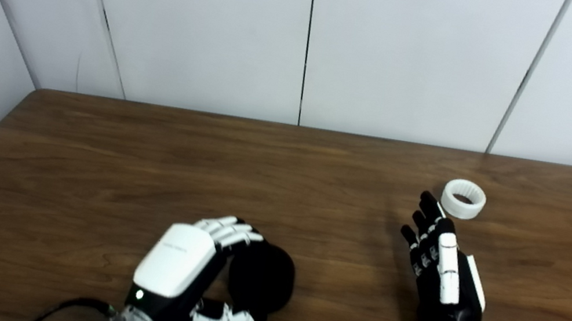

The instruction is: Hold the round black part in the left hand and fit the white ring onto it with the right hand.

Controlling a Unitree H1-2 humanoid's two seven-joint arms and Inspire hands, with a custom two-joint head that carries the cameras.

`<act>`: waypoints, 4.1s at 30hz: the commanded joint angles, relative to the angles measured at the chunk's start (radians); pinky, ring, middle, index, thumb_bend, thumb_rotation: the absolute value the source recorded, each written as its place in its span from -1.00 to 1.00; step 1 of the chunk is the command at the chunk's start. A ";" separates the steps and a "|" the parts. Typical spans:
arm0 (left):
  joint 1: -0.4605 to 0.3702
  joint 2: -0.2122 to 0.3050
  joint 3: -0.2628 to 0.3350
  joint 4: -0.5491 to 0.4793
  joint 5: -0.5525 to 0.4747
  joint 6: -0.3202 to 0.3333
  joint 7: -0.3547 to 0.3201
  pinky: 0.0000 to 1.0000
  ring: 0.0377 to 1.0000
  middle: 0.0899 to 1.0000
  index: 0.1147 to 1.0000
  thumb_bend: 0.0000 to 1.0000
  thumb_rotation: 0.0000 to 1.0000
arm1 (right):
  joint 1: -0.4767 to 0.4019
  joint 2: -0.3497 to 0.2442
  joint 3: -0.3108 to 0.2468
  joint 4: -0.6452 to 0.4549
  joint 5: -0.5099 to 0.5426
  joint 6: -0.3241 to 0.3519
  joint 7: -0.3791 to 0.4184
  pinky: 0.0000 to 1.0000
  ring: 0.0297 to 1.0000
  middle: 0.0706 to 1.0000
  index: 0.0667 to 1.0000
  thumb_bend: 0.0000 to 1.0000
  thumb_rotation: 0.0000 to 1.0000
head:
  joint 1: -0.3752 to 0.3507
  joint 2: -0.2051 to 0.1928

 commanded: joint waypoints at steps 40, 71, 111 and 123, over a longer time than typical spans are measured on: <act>0.092 -0.117 0.055 -0.100 -0.028 -0.084 -0.061 0.52 0.73 0.67 0.69 0.78 0.04 | -0.023 0.018 0.006 -0.041 0.003 0.000 0.000 0.93 1.00 0.98 0.86 0.05 0.78 | -0.023 0.035; 0.028 -0.122 0.075 0.036 -0.094 -0.022 -0.169 0.57 0.74 0.69 0.62 0.89 0.15 | -0.007 0.012 0.010 -0.069 -0.011 0.023 -0.003 0.91 1.00 0.96 0.85 -0.02 0.83 | -0.035 0.050; 0.010 -0.082 -0.051 0.077 -0.053 0.052 -0.192 0.54 0.82 0.75 0.57 0.93 0.04 | -0.012 0.018 -0.013 -0.099 -0.003 0.040 -0.020 0.94 1.00 0.98 0.85 0.02 0.74 | -0.039 0.072; -0.010 -0.045 -0.084 0.067 -0.049 0.083 -0.256 0.60 0.84 0.78 0.51 0.93 0.09 | -0.014 0.017 -0.013 -0.117 -0.003 0.060 -0.028 0.93 1.00 0.99 0.86 0.02 0.79 | -0.039 0.076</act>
